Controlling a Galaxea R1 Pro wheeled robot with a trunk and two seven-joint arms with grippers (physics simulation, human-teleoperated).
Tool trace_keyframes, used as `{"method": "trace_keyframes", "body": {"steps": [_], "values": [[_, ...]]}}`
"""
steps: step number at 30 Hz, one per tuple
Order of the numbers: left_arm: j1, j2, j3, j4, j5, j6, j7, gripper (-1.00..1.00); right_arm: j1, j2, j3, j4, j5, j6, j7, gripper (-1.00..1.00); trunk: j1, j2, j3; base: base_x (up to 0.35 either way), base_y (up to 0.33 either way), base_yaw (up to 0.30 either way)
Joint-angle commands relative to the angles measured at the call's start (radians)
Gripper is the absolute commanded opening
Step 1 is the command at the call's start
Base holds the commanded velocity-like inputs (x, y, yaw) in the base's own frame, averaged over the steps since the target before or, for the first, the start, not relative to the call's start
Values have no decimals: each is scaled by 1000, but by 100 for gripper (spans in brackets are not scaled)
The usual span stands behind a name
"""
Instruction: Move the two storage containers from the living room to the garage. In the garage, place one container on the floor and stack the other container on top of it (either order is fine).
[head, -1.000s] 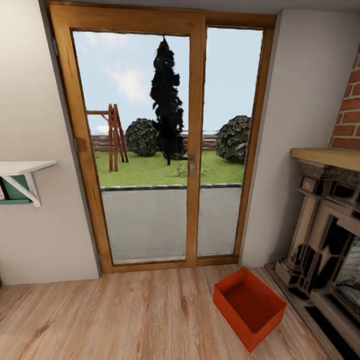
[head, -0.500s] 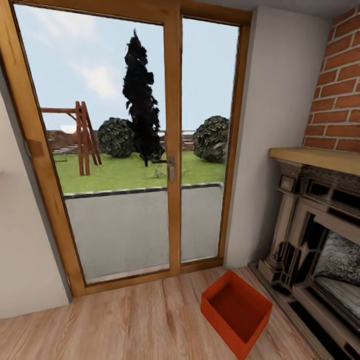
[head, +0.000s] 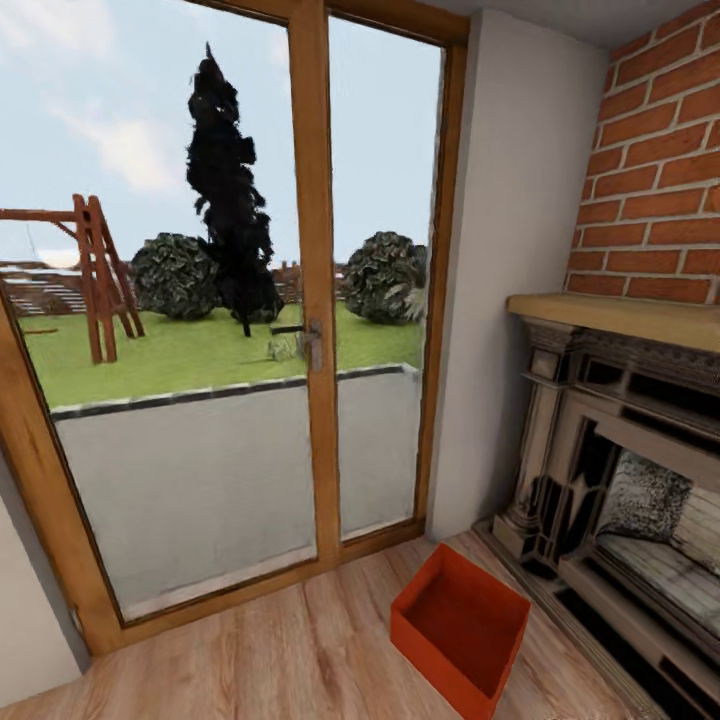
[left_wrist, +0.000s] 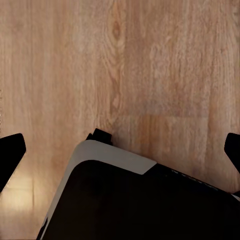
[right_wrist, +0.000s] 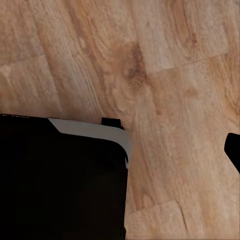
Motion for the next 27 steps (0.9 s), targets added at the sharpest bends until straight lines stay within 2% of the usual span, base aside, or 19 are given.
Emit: {"method": "trace_keyframes", "body": {"steps": [1, 27], "values": [[0, 0, 5, 0, 0, -2, 1, 100, -1, 1, 8, 3, -8, -5, -2, 100, 1, -1, -2, 197, 319, -297], [0, 0, 5, 0, -2, 1, 0, 100, -1, -1, 5, 3, -10, -6, -2, 100, 1, -1, -2, 195, 320, -297]]}}
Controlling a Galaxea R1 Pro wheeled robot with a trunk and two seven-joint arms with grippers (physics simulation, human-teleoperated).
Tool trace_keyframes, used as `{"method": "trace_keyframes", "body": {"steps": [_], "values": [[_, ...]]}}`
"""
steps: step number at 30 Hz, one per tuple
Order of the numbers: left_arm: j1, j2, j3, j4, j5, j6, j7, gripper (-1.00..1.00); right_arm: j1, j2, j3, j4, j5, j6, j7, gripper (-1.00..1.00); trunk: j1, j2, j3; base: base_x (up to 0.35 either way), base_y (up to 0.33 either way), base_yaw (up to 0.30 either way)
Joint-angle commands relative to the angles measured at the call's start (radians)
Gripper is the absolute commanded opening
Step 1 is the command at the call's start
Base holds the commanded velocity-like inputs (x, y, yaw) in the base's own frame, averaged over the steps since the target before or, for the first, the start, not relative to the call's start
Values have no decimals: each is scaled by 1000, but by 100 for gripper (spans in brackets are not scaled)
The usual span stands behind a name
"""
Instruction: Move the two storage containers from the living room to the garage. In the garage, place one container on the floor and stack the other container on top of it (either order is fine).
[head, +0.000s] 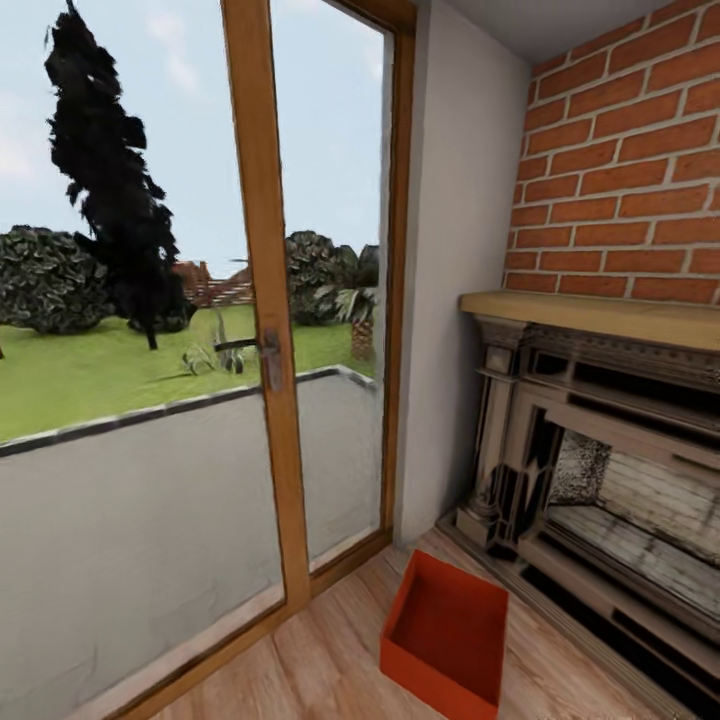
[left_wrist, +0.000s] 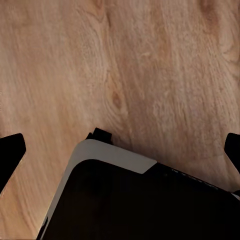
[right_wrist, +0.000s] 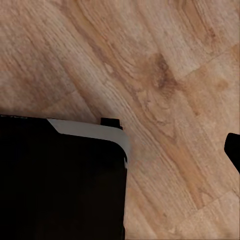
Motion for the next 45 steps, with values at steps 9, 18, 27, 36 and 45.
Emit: {"method": "trace_keyframes", "body": {"steps": [9, 18, 27, 36, 45], "values": [[0, -1, 5, 0, 1, -11, 1, 100, -1, -1, 8, 3, -9, -9, -3, 100, 1, -1, -2, 169, 197, -297], [0, -2, 5, 0, 1, -11, 1, 100, -1, -1, 8, 3, -9, -10, -3, 100, 1, -1, -2, 13, 7, -297], [0, -1, 5, 0, 1, -11, 1, 100, -1, -1, 7, 3, -10, -10, -3, 100, 1, -1, -2, 0, 0, -297], [0, -1, 5, 0, 0, -11, 1, 100, -1, -1, 7, 3, -10, -9, -3, 100, 1, -1, -2, 0, 0, -297], [0, 0, 5, 0, 0, -11, 0, 100, -1, 0, 10, 3, -6, -5, -3, 100, 1, -1, -2, 95, 0, -210]]}}
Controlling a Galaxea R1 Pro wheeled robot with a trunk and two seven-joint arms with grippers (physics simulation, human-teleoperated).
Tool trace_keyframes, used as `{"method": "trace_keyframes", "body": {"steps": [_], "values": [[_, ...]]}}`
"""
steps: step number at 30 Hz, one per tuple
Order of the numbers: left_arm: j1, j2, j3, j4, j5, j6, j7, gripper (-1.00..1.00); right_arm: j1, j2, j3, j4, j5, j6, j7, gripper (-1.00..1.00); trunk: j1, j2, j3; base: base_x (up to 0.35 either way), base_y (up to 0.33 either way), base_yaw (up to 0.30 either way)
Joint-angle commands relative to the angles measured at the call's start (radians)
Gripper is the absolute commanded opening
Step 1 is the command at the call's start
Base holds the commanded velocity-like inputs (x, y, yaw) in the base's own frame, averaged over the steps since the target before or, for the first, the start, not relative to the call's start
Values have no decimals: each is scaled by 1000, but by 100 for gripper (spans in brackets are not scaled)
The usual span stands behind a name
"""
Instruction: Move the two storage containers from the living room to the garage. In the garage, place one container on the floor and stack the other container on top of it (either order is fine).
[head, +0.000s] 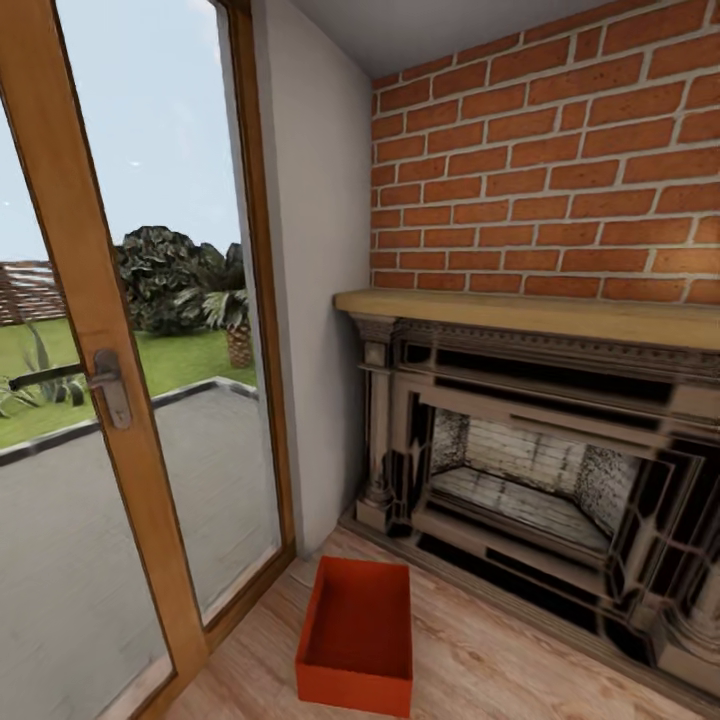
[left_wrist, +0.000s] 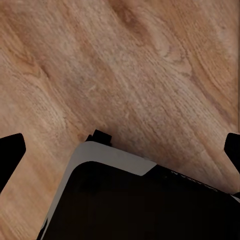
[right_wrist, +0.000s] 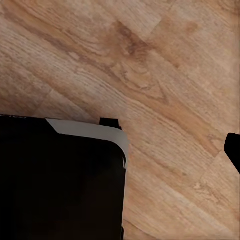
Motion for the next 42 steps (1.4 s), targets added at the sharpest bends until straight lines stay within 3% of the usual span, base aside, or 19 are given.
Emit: {"method": "trace_keyframes", "body": {"steps": [1, 13, 32, 42], "values": [[-1, 0, 5, 0, 0, -3, 1, 100, -1, 1, 9, 3, -7, -5, -2, 100, 0, -1, -2, 142, 0, -31], [-1, 0, 5, 0, -3, -3, 1, 100, -1, 0, 13, 3, -7, -3, -2, 100, 0, -1, -2, 48, 0, -5], [-1, 0, 5, 0, -1, -3, 1, 100, -1, 1, 10, 3, -7, -4, -2, 100, 0, -1, -2, 259, 0, 0], [-1, 0, 5, 0, -1, -3, 1, 100, -1, 2, 8, 3, -9, -7, -3, 100, 0, -1, -2, 54, 0, -34]]}}
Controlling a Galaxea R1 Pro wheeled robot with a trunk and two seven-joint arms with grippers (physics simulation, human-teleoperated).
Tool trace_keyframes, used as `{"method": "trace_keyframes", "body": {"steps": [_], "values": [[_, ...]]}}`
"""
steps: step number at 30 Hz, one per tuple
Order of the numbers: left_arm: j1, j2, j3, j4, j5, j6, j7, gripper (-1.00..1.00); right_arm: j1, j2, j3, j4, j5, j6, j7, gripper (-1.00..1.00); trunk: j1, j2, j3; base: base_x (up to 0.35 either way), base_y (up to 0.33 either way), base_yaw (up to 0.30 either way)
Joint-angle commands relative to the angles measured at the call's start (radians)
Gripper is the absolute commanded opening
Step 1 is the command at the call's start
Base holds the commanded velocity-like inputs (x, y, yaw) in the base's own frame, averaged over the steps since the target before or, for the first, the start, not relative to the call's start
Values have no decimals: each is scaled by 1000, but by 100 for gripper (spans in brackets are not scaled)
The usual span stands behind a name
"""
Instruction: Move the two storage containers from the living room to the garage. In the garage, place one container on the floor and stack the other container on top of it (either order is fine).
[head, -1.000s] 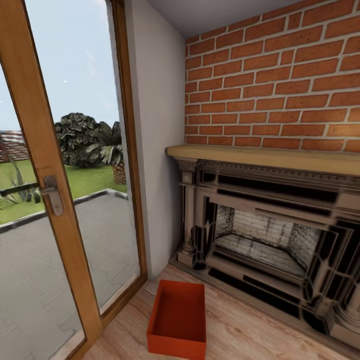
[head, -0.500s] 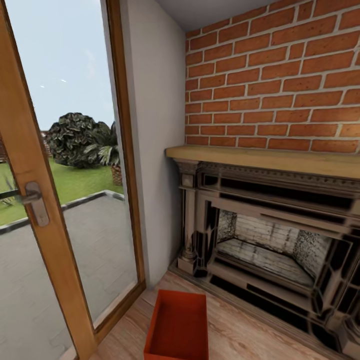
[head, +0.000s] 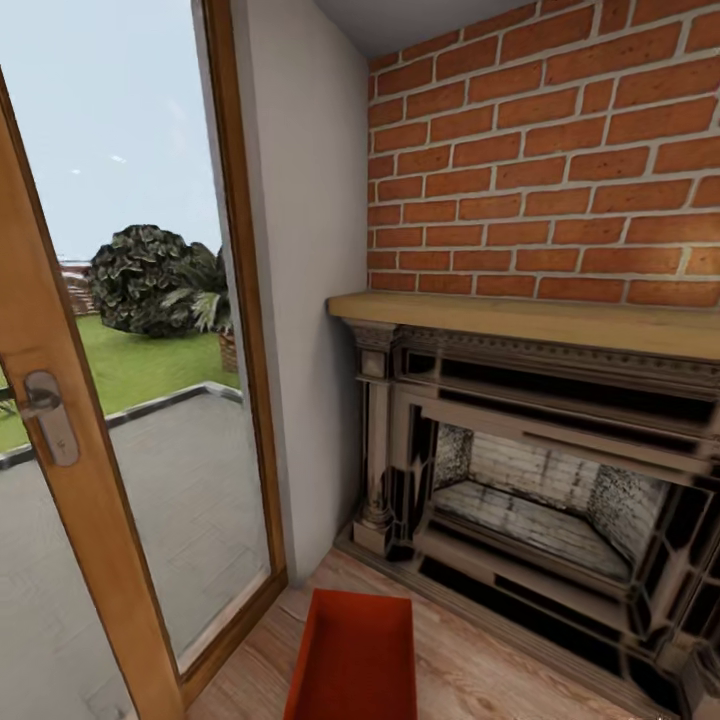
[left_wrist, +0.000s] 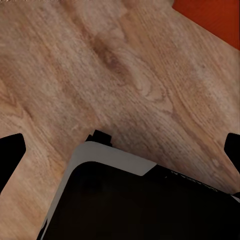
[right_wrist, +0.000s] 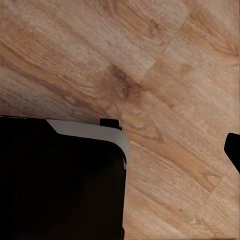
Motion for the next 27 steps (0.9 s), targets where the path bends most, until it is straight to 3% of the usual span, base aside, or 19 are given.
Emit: {"method": "trace_keyframes", "body": {"steps": [1, 9, 27], "values": [[-1, 0, 5, 0, -1, -3, 1, 100, -1, 1, 8, 3, -7, -5, -2, 100, 0, -1, -2, 3, 0, -181], [-1, 0, 5, 0, 0, -3, 1, 100, -1, 1, 8, 3, -7, -5, -2, 100, 0, -1, -2, 1, 0, -163], [-1, 3, 3, -2, -6, -4, 2, 100, -1, 11, 5, 3, -13, 1, -2, 100, 0, -1, -2, 0, 0, -5]]}}
